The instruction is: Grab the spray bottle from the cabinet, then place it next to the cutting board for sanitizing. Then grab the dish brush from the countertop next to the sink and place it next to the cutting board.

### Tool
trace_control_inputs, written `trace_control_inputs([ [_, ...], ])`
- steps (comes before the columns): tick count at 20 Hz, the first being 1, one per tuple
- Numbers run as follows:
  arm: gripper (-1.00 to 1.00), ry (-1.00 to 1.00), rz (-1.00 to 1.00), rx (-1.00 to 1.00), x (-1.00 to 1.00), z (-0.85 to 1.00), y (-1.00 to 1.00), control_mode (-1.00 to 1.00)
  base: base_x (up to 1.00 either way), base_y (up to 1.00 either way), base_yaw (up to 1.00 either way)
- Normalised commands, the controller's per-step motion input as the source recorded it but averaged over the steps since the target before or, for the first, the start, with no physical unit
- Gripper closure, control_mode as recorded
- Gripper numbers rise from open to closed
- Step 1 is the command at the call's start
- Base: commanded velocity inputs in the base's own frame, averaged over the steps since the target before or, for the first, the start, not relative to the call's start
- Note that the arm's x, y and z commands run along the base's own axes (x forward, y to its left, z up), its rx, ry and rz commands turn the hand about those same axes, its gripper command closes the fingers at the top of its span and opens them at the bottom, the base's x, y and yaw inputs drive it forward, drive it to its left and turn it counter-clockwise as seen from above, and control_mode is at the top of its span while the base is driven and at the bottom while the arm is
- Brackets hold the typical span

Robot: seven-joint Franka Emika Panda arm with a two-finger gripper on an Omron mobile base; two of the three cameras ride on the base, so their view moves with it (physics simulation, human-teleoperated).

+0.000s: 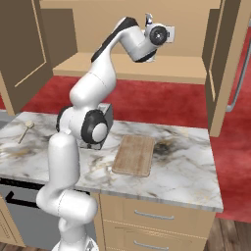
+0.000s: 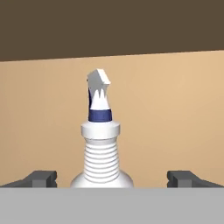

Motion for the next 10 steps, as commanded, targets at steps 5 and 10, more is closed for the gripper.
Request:
trace_control_inputs([
  [5, -1.00, 0.00, 0.00, 0.00, 0.24, 0.00, 0.00, -1.00, 0.00, 0.00, 0.00],
  [10, -1.00, 0.00, 0.00, 0.00, 0.20, 0.00, 0.00, -1.00, 0.00, 0.00, 0.00],
])
